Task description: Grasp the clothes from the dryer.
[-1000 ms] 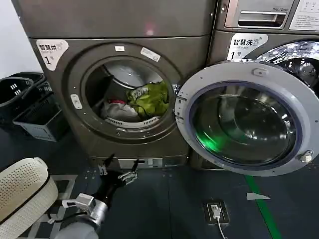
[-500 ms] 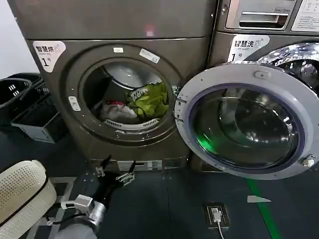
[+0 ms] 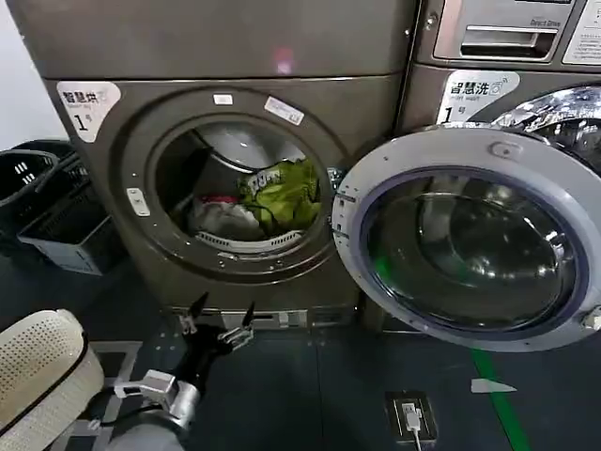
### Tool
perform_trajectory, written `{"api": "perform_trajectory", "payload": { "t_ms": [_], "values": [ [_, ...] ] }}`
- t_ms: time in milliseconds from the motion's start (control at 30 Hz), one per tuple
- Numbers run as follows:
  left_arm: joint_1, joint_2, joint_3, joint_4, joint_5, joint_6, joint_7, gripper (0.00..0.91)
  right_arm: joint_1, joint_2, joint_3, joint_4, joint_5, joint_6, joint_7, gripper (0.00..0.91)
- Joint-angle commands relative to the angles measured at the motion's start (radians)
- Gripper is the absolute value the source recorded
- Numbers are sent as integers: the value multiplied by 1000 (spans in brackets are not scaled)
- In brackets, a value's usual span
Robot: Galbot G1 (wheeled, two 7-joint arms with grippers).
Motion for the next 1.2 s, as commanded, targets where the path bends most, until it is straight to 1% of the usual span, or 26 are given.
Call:
{"api": "perform_trajectory", "payload": {
  "t_ms": [33,1200],
  "values": [
    [0,-1,1,1,2,1,1,907,0,-1,0,-1,0,1,1,907],
    [-3,-15,8,-3,15,1,3,907,18,-3,-19,-3,-5,6,-9,907]
  ]
}}
